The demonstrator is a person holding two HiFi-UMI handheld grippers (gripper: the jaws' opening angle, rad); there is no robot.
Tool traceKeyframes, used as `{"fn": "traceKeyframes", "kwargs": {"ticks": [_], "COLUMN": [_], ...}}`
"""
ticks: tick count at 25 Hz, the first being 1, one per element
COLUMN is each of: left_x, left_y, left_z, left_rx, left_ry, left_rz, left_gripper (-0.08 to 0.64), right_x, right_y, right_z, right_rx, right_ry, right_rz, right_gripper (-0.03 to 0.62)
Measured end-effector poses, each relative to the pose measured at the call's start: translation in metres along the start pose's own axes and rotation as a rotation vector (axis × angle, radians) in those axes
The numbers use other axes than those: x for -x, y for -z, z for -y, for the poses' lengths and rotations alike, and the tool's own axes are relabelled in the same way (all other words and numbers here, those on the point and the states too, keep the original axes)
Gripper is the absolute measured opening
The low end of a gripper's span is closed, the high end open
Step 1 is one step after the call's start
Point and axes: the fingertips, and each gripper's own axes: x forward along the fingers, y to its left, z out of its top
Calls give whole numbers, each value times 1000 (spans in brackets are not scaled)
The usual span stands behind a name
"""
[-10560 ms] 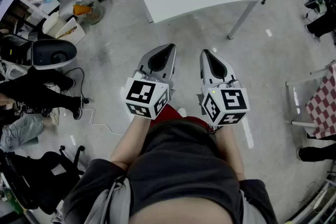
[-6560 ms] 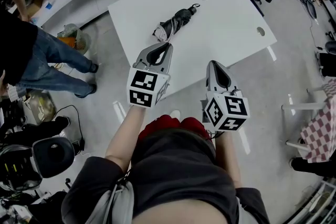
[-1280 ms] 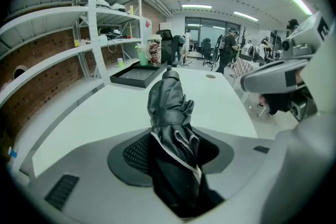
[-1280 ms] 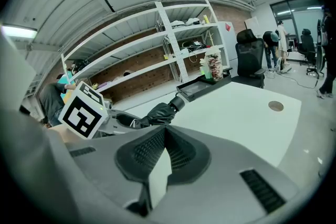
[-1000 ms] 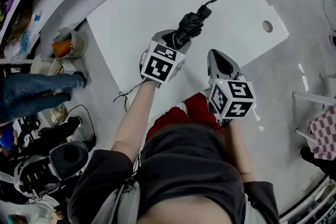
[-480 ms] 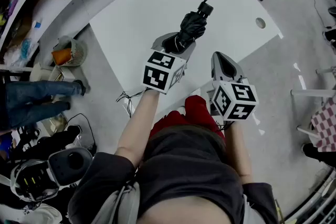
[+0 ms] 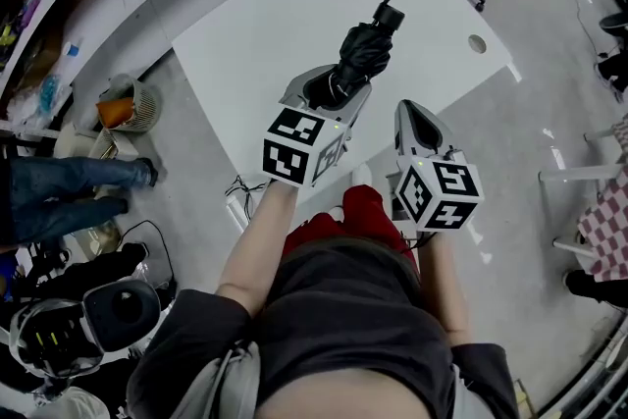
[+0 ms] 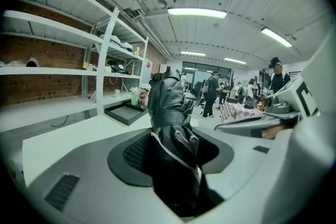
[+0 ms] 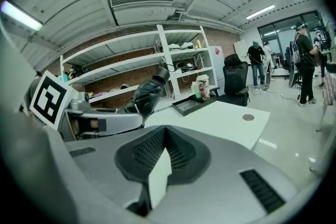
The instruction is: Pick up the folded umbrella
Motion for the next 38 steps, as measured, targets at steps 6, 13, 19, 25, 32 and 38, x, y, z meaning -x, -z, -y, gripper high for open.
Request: {"fn": "traceKeyframes", "kwargs": {"ticks": [6,13,19,25,32,38], "left_x": [23,46,68,87,113,128], "left_y": [-14,-27,-30,-28,-21,-20], "left_z": [17,33,41,47,44,36], "left_rx": [-8,8,11,11,22,36], "left_ry": [13,29,47,48,9,-47], "left_rz": [61,129,166,180,201,216], "left_gripper": [213,213,213,213,213,213], "right_x": [20,43,56,70,77,76], "right_y": [-6,-13,-16,-20,-25,-32], "right_z": [-8,-16,-28,-36,-49,-55], "right_rx": [6,16,11,32,60,72], "right_ry": [3,7,27,39,24,-14], "right_rz": [39,80,110,135,170,182], "right_gripper": [18,18,18,18,18,18]}}
